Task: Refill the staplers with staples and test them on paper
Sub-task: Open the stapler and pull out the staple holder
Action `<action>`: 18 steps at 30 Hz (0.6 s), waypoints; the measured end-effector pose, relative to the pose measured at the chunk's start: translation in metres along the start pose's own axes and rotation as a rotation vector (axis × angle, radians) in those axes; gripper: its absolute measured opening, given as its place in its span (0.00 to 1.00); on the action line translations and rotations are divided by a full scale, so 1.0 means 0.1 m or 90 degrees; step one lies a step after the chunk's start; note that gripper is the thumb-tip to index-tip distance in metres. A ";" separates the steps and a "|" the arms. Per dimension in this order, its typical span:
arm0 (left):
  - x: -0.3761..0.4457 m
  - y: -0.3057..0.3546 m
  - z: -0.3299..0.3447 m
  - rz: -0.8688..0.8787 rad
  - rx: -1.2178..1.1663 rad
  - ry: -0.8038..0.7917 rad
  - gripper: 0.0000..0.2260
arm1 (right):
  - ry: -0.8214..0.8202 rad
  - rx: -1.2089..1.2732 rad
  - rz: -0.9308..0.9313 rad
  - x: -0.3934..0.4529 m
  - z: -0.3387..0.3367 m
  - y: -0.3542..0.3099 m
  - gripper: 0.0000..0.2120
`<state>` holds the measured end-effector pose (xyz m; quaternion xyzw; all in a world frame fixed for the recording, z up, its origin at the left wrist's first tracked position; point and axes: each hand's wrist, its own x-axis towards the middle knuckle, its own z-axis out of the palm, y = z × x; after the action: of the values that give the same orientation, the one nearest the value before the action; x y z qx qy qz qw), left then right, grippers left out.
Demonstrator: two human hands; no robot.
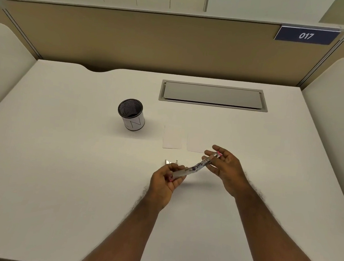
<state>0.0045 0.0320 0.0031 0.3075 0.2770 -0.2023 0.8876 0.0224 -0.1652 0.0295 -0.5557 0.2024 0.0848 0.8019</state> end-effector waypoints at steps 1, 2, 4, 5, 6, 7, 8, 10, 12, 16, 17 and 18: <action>-0.02 0.02 -0.03 -0.029 0.015 -0.022 0.13 | -0.016 -0.001 0.008 0.00 -0.01 -0.02 0.18; -0.03 0.04 -0.06 -0.058 0.034 -0.047 0.13 | -0.035 0.000 0.018 0.00 -0.02 -0.05 0.19; -0.04 0.09 -0.10 -0.111 0.106 -0.096 0.15 | -0.075 0.009 0.040 0.01 -0.04 -0.11 0.21; -0.05 0.11 -0.09 -0.133 0.161 -0.114 0.15 | -0.100 0.004 0.050 0.01 -0.04 -0.14 0.22; -0.06 0.12 -0.08 -0.153 0.221 -0.128 0.16 | -0.125 -0.015 0.055 0.01 -0.04 -0.17 0.23; -0.06 0.13 -0.06 -0.168 0.281 -0.142 0.16 | -0.150 -0.047 0.056 0.01 -0.02 -0.20 0.24; -0.07 0.13 -0.03 -0.178 0.328 -0.157 0.16 | -0.174 -0.084 0.057 0.00 0.00 -0.23 0.25; -0.08 0.11 0.04 -0.180 0.369 -0.180 0.16 | -0.215 -0.156 0.060 -0.01 0.06 -0.27 0.26; -0.09 0.08 0.12 -0.164 0.366 -0.188 0.16 | -0.242 -0.228 0.057 -0.02 0.14 -0.29 0.27; -0.08 0.00 0.20 -0.131 0.334 -0.176 0.16 | -0.238 -0.385 0.028 -0.03 0.27 -0.27 0.27; -0.07 -0.01 0.21 -0.129 0.319 -0.167 0.15 | -0.230 -0.435 0.011 -0.03 0.29 -0.26 0.27; -0.07 -0.02 0.20 -0.126 0.300 -0.156 0.14 | -0.218 -0.481 -0.009 -0.03 0.29 -0.25 0.28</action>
<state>0.0059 0.0189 0.0197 0.4501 0.1419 -0.3823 0.7944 0.0357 -0.1475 0.0608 -0.7900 0.0166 0.2389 0.5644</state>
